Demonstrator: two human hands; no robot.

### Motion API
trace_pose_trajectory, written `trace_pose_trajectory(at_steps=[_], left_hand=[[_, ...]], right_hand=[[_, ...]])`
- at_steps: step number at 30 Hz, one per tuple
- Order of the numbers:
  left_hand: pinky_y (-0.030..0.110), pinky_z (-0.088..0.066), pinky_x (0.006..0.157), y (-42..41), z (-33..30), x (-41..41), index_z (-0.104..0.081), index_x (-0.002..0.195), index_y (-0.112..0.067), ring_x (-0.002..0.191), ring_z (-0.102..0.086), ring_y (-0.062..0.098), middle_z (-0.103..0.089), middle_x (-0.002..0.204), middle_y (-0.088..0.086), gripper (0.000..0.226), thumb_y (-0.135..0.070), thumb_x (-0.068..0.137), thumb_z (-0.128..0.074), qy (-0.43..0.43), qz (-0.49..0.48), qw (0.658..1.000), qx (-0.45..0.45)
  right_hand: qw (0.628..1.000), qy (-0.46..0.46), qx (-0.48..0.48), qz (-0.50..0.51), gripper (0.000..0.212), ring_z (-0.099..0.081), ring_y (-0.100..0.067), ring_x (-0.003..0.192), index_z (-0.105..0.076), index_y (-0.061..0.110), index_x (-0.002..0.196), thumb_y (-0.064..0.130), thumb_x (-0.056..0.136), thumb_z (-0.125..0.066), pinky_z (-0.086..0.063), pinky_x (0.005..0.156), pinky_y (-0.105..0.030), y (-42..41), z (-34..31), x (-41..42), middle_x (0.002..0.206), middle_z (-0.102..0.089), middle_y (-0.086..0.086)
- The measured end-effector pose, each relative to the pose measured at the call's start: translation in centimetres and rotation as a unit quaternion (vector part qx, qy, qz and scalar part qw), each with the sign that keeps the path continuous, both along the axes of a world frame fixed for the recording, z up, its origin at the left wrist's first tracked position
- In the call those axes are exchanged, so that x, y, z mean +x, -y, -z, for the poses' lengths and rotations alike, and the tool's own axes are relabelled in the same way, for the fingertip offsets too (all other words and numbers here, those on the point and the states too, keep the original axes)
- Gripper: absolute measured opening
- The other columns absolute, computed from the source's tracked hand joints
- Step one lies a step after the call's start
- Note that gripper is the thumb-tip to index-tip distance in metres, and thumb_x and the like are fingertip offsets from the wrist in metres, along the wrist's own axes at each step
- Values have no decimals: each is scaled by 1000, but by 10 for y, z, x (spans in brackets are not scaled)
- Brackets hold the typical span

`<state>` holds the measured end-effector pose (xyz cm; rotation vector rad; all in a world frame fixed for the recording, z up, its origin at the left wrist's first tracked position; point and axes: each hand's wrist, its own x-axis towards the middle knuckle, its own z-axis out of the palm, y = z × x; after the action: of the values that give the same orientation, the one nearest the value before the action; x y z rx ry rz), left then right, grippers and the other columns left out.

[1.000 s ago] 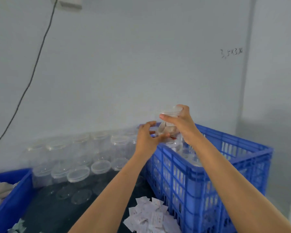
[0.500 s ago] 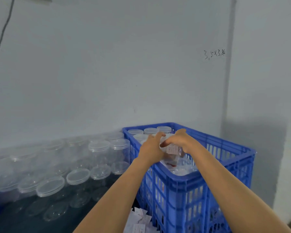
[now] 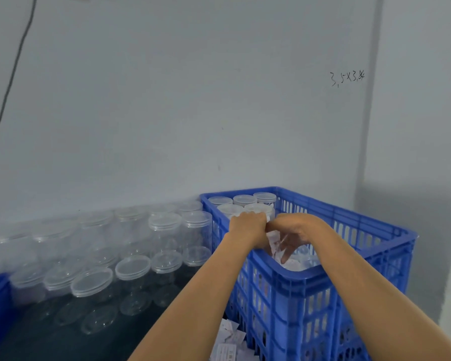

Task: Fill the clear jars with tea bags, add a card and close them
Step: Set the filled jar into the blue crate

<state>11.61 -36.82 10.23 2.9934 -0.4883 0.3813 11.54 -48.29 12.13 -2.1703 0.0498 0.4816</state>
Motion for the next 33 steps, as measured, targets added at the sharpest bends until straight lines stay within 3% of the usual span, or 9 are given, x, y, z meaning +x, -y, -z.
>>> trace_pose_trajectory(at_steps=[4,7,12,15,18,21,24,29,33], left_hand=[[33,-39,78,0,-6,-5,-59,116,-15,104,-59,24,-63,114,4,43,-38,82,-73,-33,0,999,13],[33,-37,83,-4,-10,-12,-59,119,-18,111,-57,23,-63,118,2,43,-50,90,-59,-83,14,996,16],[53,-5,116,-28,13,-30,-61,114,-13,110,-58,23,-68,113,4,42,-48,97,-45,-77,45,983,-162],[49,-19,115,-52,28,-35,-60,119,-20,112,-57,16,-65,120,-4,32,-41,96,-54,31,65,964,-256],[37,-31,110,-87,41,-32,-58,124,-19,120,-53,17,-61,127,-4,32,-29,94,-58,88,38,939,-331],[30,-41,99,-128,53,-27,-59,118,-16,115,-55,16,-62,122,-2,27,-16,91,-60,110,-35,895,-430],[28,-46,92,-171,67,-20,-55,116,-14,110,-57,18,-60,120,1,29,-8,88,-61,114,-136,831,-528],[31,-48,91,-221,98,-4,-45,125,-12,107,-55,17,-55,126,3,50,-13,83,-73,79,-238,811,-529],[36,-47,97,-236,114,14,-39,131,-12,116,-54,24,-50,133,5,68,-21,78,-81,58,-236,806,-540]], right_hand=[[999,14,-41,14,47,-57,-43,88,-38,-9,137,6,95,-54,-54,84,-58,-1,3,2,122,-51,-33],[995,41,-90,31,55,-62,-38,78,-24,-5,143,15,99,-50,-58,75,-46,-4,5,-1,128,-51,-34],[960,158,-233,-11,43,-58,-23,87,-47,5,135,27,98,-50,-49,57,-29,-22,-1,-7,128,-55,-16],[941,232,-244,-9,42,-60,-27,106,-49,1,133,21,96,-53,-48,74,-28,-42,-6,-3,128,-58,-17],[934,266,-238,28,56,-57,-32,111,-35,0,143,18,93,-53,-45,82,-33,-65,-10,1,129,-55,-20],[925,299,-231,28,31,-54,-28,87,-47,1,121,12,92,-48,-41,67,-31,-84,-12,2,108,-56,-19],[913,365,-177,39,18,-54,-32,90,-50,4,106,7,89,-44,-36,63,-33,-112,-7,1,105,-50,-18],[905,419,-70,1,29,-54,-28,110,-54,7,120,8,92,-46,-42,84,-32,-175,17,1,129,-51,-12],[909,414,-43,-11,27,-52,-16,97,-53,10,120,8,94,-47,-40,70,-20,-206,40,17,125,-53,-7]])
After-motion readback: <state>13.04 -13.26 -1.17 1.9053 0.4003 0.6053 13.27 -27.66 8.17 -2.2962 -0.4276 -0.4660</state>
